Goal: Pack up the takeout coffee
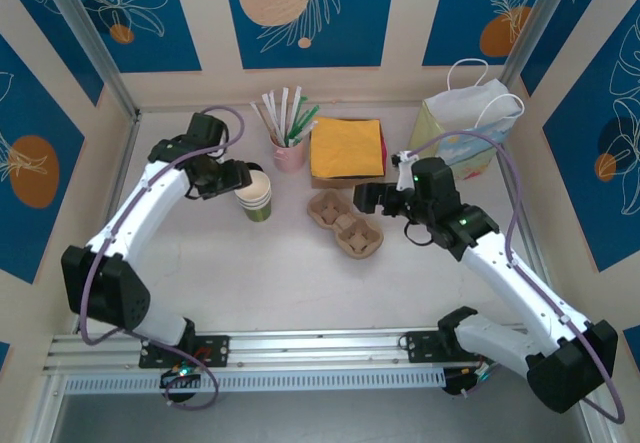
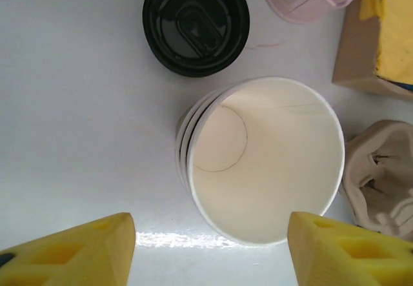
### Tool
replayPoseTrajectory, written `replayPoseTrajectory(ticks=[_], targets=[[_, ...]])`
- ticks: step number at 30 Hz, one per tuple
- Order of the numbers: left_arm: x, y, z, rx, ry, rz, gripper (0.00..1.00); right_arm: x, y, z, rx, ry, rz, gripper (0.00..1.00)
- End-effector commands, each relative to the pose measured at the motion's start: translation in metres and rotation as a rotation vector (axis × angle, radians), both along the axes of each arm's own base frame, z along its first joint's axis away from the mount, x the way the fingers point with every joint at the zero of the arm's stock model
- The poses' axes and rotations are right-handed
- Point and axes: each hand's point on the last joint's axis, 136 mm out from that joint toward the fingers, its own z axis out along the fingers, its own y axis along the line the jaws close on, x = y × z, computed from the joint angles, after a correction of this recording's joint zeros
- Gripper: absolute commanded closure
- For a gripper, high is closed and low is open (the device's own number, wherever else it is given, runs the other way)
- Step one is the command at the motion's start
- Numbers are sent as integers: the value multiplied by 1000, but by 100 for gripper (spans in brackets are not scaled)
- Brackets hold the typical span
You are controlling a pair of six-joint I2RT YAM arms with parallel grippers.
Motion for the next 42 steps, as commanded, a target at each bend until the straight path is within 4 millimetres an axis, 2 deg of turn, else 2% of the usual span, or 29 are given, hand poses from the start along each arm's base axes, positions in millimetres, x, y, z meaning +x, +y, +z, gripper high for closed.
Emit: replayPoseTrajectory(ticks=[1, 7, 14, 27, 32, 38, 42], targets=[[-3, 3, 0, 75, 38, -19, 45, -2, 8, 9, -75, -30, 35, 1], [7, 4, -5, 122, 57, -28, 59, -7, 26, 15, -118, -66, 89, 1], [14, 4, -16, 149, 101, -35, 69, -10, 36, 16, -131, -74, 115, 1], [18, 1, -30, 156, 143, -44, 77, -8, 42, 18, -146, -87, 126, 1], [19, 1, -28, 154, 142, -44, 84, -8, 42, 17, -153, -87, 126, 1], [18, 0, -33, 154, 156, -41, 84, -8, 43, 15, -158, -87, 132, 1], [19, -1, -30, 147, 150, -36, 89, -7, 44, 14, -159, -85, 134, 1]])
